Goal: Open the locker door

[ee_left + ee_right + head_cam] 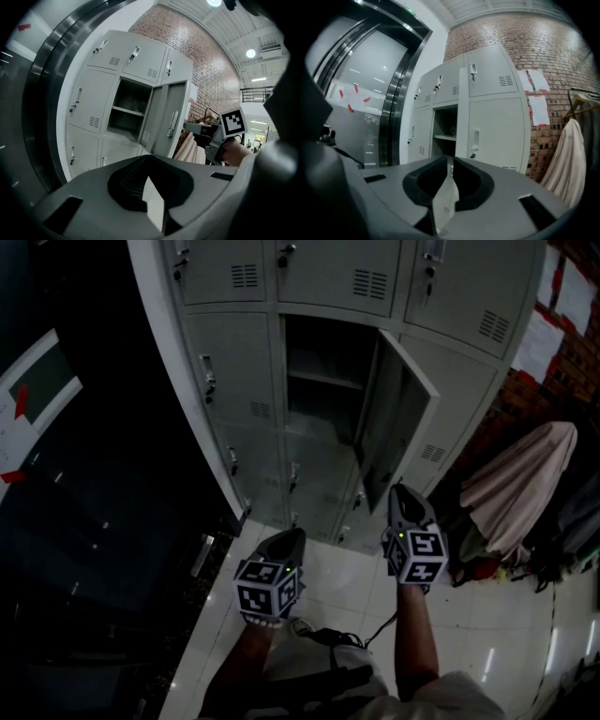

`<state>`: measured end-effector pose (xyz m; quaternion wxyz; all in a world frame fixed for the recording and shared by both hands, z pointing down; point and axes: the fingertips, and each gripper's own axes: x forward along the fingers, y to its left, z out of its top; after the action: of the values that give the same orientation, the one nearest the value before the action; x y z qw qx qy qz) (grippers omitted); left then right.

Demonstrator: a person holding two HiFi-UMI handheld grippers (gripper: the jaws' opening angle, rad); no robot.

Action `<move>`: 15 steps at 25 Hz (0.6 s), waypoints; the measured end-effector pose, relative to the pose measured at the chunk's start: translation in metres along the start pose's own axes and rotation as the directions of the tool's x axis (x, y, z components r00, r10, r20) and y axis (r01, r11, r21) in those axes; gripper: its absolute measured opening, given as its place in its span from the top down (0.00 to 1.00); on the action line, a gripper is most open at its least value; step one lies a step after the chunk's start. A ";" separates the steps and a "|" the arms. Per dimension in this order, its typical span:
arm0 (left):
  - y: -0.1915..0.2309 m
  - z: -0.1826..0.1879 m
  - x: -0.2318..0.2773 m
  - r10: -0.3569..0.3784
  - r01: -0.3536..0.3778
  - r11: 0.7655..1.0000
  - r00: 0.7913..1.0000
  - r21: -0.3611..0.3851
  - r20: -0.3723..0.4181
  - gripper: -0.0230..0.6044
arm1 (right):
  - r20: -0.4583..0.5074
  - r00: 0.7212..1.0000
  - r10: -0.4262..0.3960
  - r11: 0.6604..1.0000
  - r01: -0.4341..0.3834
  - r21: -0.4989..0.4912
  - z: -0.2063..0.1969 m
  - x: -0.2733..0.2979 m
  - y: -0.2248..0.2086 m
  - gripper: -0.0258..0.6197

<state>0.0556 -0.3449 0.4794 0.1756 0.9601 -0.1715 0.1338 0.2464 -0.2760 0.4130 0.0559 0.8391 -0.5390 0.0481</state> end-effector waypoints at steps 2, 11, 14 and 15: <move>0.001 -0.001 -0.013 0.012 -0.012 1.000 1.000 -0.010 0.012 0.97 | -0.008 1.000 0.028 0.999 -0.028 0.016 -0.003 -0.009 0.015 0.92; -0.017 -0.024 -0.083 -0.002 0.004 0.999 0.999 -0.046 0.042 0.97 | 0.020 0.977 0.211 0.976 -0.211 0.049 0.002 -0.077 0.127 0.96; -0.030 -0.037 -0.099 -0.019 0.020 0.998 0.999 -0.056 0.031 0.97 | 0.009 0.968 0.251 0.965 -0.251 0.070 -0.004 -0.103 0.151 0.96; -0.034 -0.042 -0.103 -0.022 0.023 0.998 0.999 -0.061 0.029 0.97 | 0.004 0.962 0.272 0.959 -0.271 0.085 -0.007 -0.111 0.158 0.96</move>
<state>-0.0333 -0.2697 0.4745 0.2042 0.9579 -0.1671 0.1129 0.0568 -0.2403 0.4112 0.0152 0.7587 -0.6462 0.0813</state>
